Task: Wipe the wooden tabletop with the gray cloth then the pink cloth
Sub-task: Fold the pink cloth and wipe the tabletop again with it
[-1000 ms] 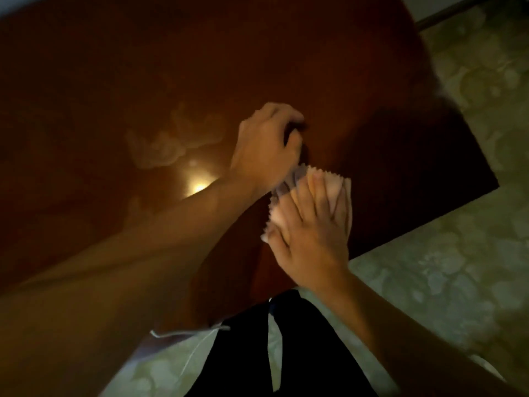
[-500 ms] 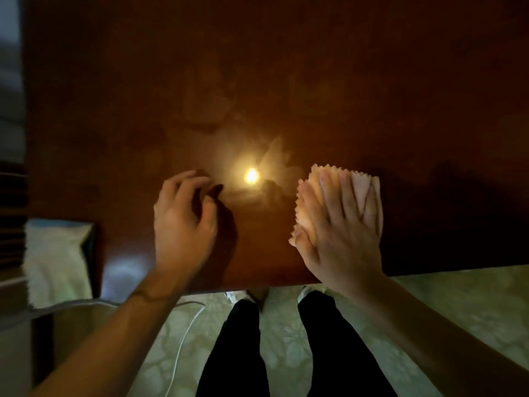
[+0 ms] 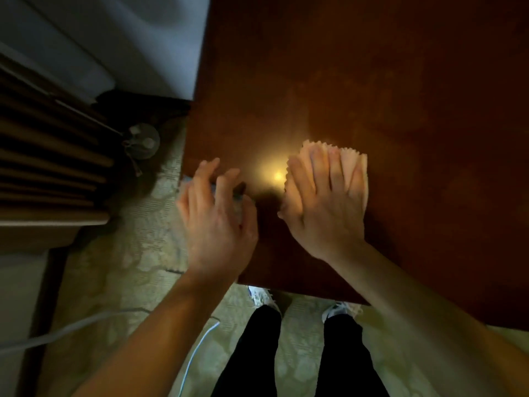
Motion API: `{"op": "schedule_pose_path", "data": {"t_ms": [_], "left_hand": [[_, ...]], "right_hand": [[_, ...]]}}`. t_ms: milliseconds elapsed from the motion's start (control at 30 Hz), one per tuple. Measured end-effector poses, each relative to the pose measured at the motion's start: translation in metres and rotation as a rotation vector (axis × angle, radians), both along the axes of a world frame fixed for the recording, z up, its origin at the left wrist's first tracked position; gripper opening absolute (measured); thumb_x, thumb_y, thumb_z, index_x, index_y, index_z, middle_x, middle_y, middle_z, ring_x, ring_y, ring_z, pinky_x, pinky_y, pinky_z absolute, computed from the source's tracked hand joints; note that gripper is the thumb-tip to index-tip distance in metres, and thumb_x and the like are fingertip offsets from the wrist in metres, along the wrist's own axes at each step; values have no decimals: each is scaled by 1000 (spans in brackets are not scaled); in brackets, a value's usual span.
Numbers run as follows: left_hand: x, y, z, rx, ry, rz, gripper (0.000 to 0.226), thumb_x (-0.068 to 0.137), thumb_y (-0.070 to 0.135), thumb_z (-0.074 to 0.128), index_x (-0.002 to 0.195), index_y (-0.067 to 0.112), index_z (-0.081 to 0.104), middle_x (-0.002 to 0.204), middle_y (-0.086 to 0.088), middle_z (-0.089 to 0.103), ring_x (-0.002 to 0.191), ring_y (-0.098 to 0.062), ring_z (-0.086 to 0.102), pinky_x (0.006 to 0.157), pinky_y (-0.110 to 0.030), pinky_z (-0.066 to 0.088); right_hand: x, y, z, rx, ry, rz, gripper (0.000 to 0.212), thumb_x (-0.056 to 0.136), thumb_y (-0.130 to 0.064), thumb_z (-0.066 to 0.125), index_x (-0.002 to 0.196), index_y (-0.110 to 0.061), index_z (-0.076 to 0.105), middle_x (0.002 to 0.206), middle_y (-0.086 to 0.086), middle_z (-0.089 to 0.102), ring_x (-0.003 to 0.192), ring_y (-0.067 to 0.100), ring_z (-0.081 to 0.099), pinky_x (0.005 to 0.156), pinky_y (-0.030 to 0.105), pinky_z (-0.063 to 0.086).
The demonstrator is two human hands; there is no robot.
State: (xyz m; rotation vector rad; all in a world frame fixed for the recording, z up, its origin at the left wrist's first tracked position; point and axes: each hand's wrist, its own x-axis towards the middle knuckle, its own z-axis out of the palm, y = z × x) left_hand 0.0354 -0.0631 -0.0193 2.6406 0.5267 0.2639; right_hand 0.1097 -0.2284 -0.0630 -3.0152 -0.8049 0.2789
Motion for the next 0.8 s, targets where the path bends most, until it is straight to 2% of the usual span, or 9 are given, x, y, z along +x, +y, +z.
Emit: {"op": "schedule_pose_path", "data": {"t_ms": [100, 200, 367, 600, 700, 800], "left_hand": [[-1, 34, -18, 24, 125, 27, 46, 98, 29, 48, 138, 6, 51, 152, -23, 38, 146, -39, 32, 115, -53, 25], [0, 42, -40, 79, 218, -5, 54, 101, 40, 34, 146, 11, 42, 159, -22, 30, 151, -37, 21, 120, -52, 21], [3, 41, -52, 115, 189, 21, 63, 100, 46, 33, 154, 15, 28, 163, -18, 25, 154, -30, 13, 122, -49, 18], [5, 43, -51, 88, 207, 60, 77, 97, 51, 32, 159, 8, 16, 166, -15, 16, 155, -26, 10, 125, -44, 14], [0, 44, -50, 64, 258, 67, 84, 96, 58, 29, 160, 7, 11, 167, -17, 10, 156, -28, 6, 125, -45, 12], [0, 45, -50, 66, 300, 30, 92, 93, 64, 27, 159, 3, 13, 167, -19, 7, 156, -31, 2, 125, -46, 8]], "right_hand": [[28, 40, 5, -45, -5, -12, 79, 94, -61, 23, 164, -25, 16, 172, 13, 6, 158, 38, 6, 122, 66, 6], [52, 79, 8, -14, 11, -17, 79, 93, -61, 21, 164, -27, 12, 173, 9, 2, 158, 35, 1, 124, 63, 2], [82, 128, 1, 19, 50, -11, 80, 92, -63, 15, 164, -31, 4, 173, 6, -9, 158, 33, -10, 125, 61, -6], [71, 172, -10, 167, -19, -101, 71, 103, -57, 29, 164, -25, 14, 173, 12, 1, 158, 35, -4, 121, 54, -16], [51, 159, -5, 190, -3, -18, 62, 108, -50, 18, 165, -27, 12, 173, 9, 2, 159, 30, -4, 126, 57, -9], [17, 133, 0, 306, 33, 33, 56, 107, -43, 19, 162, -31, 25, 172, 5, 13, 160, 27, 4, 126, 58, 6]]}}
